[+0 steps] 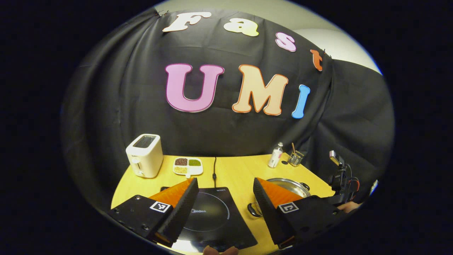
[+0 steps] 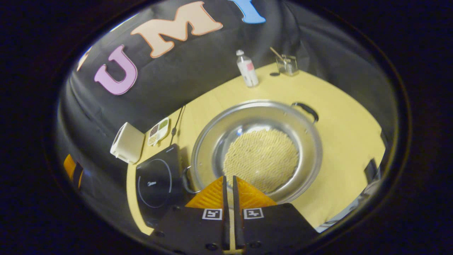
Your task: First push the handle of the pot to place it horizontally, then grasp the pot with both hands and set it on the induction cooktop.
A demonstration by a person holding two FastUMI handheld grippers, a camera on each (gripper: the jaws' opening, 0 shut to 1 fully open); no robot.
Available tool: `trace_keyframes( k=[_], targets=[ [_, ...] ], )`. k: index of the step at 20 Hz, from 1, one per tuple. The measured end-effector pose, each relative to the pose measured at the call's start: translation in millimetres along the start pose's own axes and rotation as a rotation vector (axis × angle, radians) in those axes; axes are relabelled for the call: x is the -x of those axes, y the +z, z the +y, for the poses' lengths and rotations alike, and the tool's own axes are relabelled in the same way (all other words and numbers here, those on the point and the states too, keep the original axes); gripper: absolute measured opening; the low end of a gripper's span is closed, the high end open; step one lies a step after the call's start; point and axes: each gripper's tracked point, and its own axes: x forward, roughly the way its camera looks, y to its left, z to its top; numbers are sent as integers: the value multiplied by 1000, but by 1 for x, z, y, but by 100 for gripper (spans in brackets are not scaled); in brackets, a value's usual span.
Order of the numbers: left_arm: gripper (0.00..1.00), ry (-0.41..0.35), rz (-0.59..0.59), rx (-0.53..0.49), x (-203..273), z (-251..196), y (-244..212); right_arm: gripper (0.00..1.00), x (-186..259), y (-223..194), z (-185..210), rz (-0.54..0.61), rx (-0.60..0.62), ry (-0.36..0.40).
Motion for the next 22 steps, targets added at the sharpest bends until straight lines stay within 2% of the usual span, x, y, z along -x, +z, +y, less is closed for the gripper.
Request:
trace_keyframes(
  k=[2,3,4,5,9,10,11,12,13,14,17,19,22],
  targets=[
    [95,8,43,-37,-10,-17,-17,2,2,19,-25,-34,93,-12],
    [95,15,51,-45,-16,-26,-21,6,3,26,-33,-38,129,-1],
    [95,24,67,-42,-21,-34,-23,13,3,36,-39,-49,155,11],
    [95,33,81,-23,-25,-42,-27,26,3,45,-46,-56,181,16],
    [95,64,122,67,-48,-75,-42,37,-10,68,-74,-73,302,35],
    [95,79,134,69,-56,-78,-48,45,-16,73,-83,-78,343,31],
    [95,98,145,72,-62,-81,-56,48,-22,77,-92,-82,383,28],
    [95,112,167,73,-69,-85,-64,61,-29,83,-100,-94,414,26],
    [95,125,187,78,-74,-87,-74,62,-34,90,-106,-116,434,24],
    [95,132,217,85,-80,-91,-86,69,-40,97,-112,-131,450,26],
    [95,167,289,84,-90,-93,-118,73,-58,106,-125,-146,452,45],
    [96,185,336,97,-102,-91,-139,88,-73,105,-135,-113,444,52],
    [96,233,399,129,-117,-78,-167,88,-95,103,-143,-66,435,65]
  ],
)
